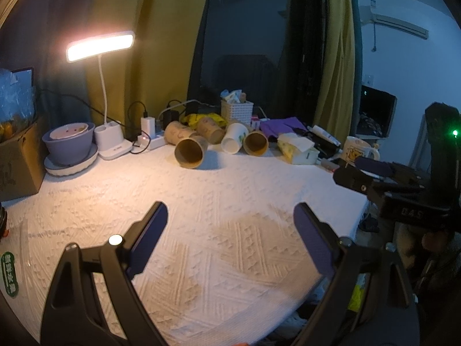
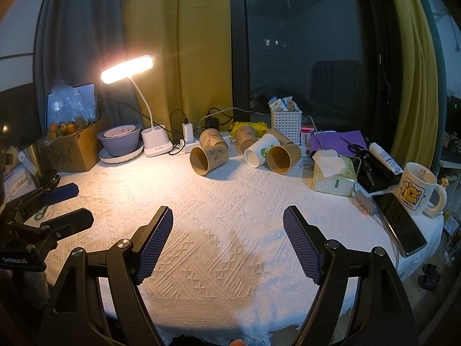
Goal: Flip cup upright
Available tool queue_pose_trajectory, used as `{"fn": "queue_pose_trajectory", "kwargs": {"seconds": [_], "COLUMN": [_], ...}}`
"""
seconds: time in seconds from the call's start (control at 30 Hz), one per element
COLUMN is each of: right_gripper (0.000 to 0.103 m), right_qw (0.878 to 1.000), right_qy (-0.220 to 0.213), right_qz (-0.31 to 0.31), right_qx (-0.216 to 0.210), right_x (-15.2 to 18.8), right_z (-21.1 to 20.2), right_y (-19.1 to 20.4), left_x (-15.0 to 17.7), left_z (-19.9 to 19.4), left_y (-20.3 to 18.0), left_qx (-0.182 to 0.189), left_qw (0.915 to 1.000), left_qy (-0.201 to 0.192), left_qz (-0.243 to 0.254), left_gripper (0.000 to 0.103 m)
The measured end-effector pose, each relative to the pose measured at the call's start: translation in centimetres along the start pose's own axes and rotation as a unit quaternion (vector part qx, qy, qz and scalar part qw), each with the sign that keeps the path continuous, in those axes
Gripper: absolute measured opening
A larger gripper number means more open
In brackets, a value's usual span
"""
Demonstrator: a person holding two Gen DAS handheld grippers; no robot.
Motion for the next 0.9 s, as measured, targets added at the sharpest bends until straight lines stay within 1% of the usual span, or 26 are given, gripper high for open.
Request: {"fn": "queue_pose_trajectory", "kwargs": {"seconds": [0.17, 0.5, 0.67, 0.9], "right_gripper": [0.082, 0.082, 0.082, 0.082], "right_qw": [1.0, 1.0, 1.0, 1.0], "right_qy": [0.0, 0.007, 0.011, 0.016], "right_qz": [0.001, 0.005, 0.009, 0.017], "right_qx": [-0.001, 0.0, 0.001, 0.006], "right_x": [-0.4, -0.9, -1.2, -2.2], "right_z": [-0.5, 0.0, 1.1, 2.6], "right_y": [-0.3, -1.2, -1.9, -3.6], "left_x": [0.0, -0.4, -1.3, -3.4], "left_z": [0.2, 1.1, 2.2, 4.5], "left_y": [-0.2, -0.2, -0.3, -0.8], "left_qx": [0.001, 0.003, 0.004, 0.003], "left_qw": [1.0, 0.9999, 0.9998, 0.9992], "left_qy": [0.002, 0.008, 0.016, 0.031], "left_qz": [0.002, 0.005, 0.012, 0.026], "left_gripper": [0.09, 0.09, 0.09, 0.09]}}
Point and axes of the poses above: each gripper's, at about its wrist camera, not at the fingertips, and z roughly the way its jaws point, y to its left, x to its underside, the point moved 3 cm from there along z, roughly the way its jaws point, and after that the axes turned 12 degrees about y, right-handed, at the moved point
